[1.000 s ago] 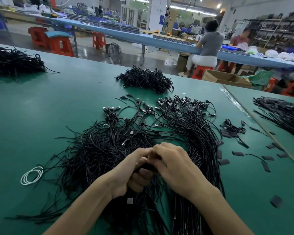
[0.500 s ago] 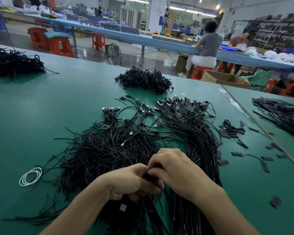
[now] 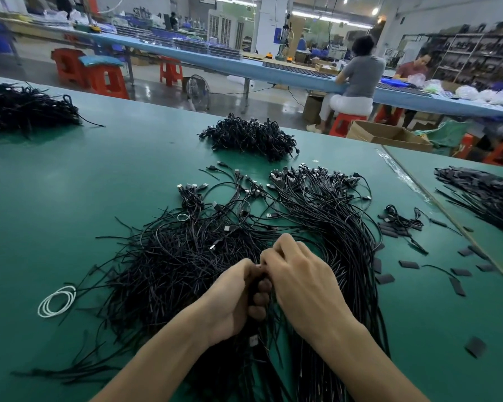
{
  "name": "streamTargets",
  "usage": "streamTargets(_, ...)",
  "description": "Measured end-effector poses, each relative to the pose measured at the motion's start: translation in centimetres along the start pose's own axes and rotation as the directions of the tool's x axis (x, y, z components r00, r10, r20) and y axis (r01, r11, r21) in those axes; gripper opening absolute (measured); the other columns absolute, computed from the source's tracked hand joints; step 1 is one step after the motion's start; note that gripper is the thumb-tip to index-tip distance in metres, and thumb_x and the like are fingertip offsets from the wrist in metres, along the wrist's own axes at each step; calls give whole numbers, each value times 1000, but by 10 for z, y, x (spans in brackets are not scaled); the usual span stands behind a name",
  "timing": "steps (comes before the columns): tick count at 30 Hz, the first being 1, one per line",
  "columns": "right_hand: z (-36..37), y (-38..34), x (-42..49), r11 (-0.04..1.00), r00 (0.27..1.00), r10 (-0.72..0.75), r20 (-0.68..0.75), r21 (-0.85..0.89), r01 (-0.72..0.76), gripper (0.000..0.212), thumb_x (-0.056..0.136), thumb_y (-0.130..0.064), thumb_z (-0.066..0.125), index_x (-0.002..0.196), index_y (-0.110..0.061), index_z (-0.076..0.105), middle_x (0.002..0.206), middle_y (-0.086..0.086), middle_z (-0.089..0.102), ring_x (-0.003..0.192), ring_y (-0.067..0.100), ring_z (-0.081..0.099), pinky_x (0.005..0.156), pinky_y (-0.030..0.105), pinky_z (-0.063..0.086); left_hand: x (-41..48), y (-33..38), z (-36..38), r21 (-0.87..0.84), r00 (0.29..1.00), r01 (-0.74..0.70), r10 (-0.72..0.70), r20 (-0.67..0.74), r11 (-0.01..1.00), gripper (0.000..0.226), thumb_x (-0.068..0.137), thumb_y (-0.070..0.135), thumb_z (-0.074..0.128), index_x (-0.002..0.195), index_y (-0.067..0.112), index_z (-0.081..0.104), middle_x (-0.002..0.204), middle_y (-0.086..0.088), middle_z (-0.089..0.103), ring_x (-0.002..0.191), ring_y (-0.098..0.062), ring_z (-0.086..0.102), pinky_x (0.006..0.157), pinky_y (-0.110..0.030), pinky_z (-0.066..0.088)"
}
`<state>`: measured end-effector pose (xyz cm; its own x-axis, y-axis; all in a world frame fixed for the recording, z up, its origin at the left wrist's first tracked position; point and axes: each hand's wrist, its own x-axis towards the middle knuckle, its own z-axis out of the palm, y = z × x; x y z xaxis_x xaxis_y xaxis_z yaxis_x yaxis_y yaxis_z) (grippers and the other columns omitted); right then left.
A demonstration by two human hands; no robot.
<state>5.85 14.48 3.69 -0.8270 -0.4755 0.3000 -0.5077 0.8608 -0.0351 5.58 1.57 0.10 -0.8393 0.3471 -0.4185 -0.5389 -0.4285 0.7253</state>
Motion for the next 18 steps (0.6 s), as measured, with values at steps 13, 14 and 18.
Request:
streamTargets(13, 12, 15, 1, 555, 910, 414, -3, 794, -249, 19, 99, -17, 59, 88, -32, 61, 97, -7, 61, 91, -3, 57, 77, 10, 44, 5, -4, -5, 639, 712, -499, 698, -82, 585, 26, 71, 48, 74, 96, 51, 68, 98, 6, 54, 80, 3, 52, 74, -13, 47)
streamTargets(14, 12, 16, 1, 529, 910, 414, 18, 809, -256, 17, 99, -17, 58, 89, -30, 63, 97, -6, 63, 90, 0, 59, 77, 13, 46, 5, -2, -7, 655, 710, -499, 701, -64, 567, 25, 69, 50, 75, 92, 56, 67, 85, 10, 53, 69, 1, 49, 66, -14, 45)
streamTargets(18, 13, 18, 2, 382, 917, 389, 90, 890, -249, 17, 100, -15, 57, 87, -21, 67, 81, -13, 70, 79, 0, 63, 74, 20, 50, 2, 2, -8, 548, 783, -507, 621, -30, 666, 27, 74, 42, 78, 97, 51, 67, 71, 2, 72, 62, -13, 67, 64, -25, 53)
